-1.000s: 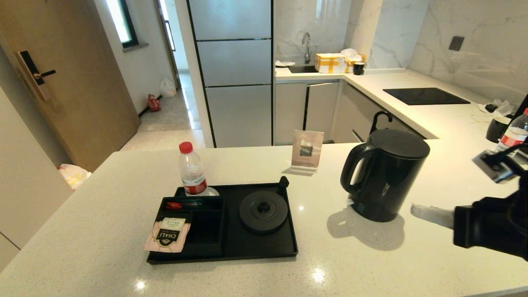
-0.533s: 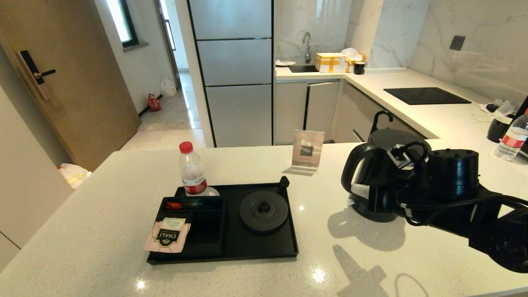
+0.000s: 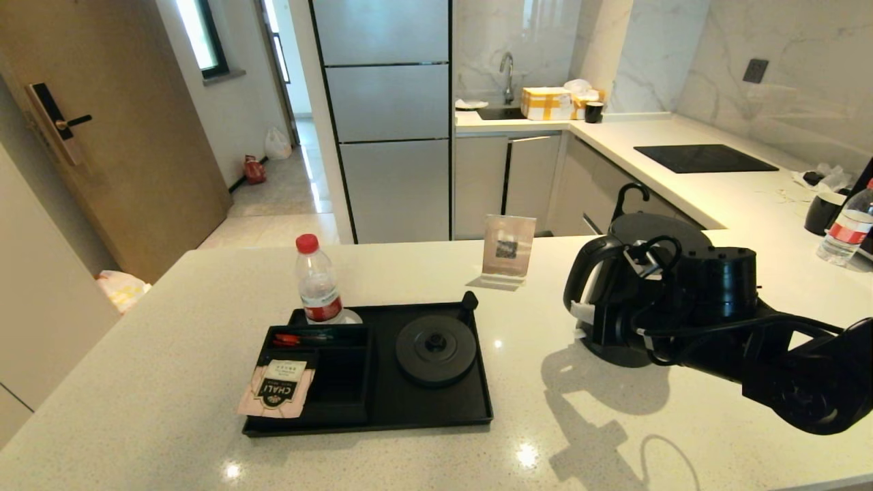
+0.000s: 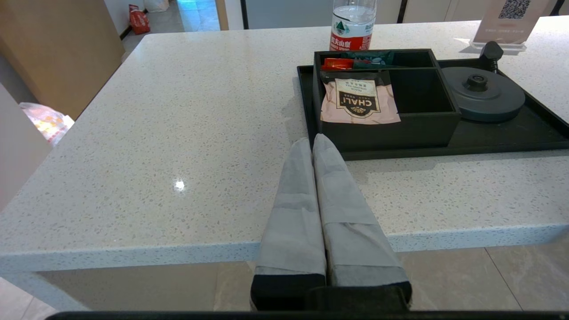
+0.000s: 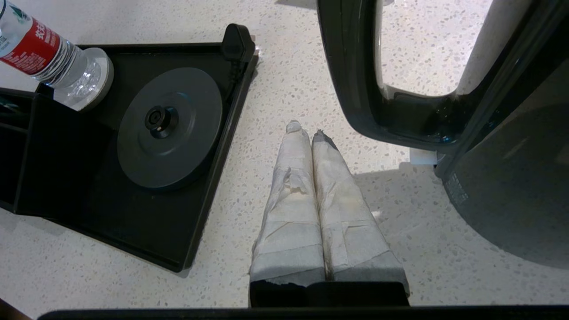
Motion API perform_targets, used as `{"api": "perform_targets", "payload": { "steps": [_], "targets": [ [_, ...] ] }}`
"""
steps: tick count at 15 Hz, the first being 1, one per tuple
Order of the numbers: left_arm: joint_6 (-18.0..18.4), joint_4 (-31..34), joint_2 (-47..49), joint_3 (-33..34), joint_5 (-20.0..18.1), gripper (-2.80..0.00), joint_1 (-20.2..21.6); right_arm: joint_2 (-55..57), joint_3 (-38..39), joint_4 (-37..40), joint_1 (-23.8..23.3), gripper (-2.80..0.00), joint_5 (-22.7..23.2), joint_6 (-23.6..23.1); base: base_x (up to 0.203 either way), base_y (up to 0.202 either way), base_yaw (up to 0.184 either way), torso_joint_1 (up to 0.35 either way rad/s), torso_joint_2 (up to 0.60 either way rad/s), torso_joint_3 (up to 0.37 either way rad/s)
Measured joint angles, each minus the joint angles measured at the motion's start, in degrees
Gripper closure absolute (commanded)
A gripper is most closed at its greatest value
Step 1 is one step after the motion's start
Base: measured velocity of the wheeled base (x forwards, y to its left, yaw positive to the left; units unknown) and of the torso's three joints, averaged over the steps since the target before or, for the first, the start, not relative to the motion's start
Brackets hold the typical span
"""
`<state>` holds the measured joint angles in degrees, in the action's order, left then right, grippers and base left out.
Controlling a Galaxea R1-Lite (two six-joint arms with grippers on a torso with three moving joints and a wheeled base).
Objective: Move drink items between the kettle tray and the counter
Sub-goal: Return the kettle to its original position
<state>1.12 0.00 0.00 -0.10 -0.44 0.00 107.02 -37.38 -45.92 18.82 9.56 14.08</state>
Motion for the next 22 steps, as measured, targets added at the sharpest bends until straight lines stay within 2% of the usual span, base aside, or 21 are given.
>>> {"api": "perform_targets", "payload": {
  "steps": [5,6,9,19,22],
  "targets": [
    [0.0,0.0,0.0,0.0,0.0,0.00,0.0,-0.1,0.8,-0.4,0.0,0.00,0.3,-0.1,0.000,0.000,0.000,0.000,0.00,0.000],
    [0.0,0.0,0.0,0.0,0.0,0.00,0.0,-0.5,1.3,-0.2,0.0,-2.80,0.5,-0.3,0.000,0.000,0.000,0.000,0.00,0.000],
    [0.0,0.0,0.0,0.0,0.0,0.00,0.0,-2.7,3.4,-0.1,0.1,-2.80,0.7,-2.8,0.000,0.000,0.000,0.000,0.00,0.000],
    [0.0,0.0,0.0,0.0,0.0,0.00,0.0,-2.8,3.2,-1.1,0.1,-2.80,0.0,-2.9,0.000,0.000,0.000,0.000,0.00,0.000],
    [0.0,0.0,0.0,0.0,0.0,0.00,0.0,0.9,3.5,-10.7,0.3,-2.80,-3.0,-2.8,0.000,0.000,0.000,0.000,0.00,0.000]
  ]
}}
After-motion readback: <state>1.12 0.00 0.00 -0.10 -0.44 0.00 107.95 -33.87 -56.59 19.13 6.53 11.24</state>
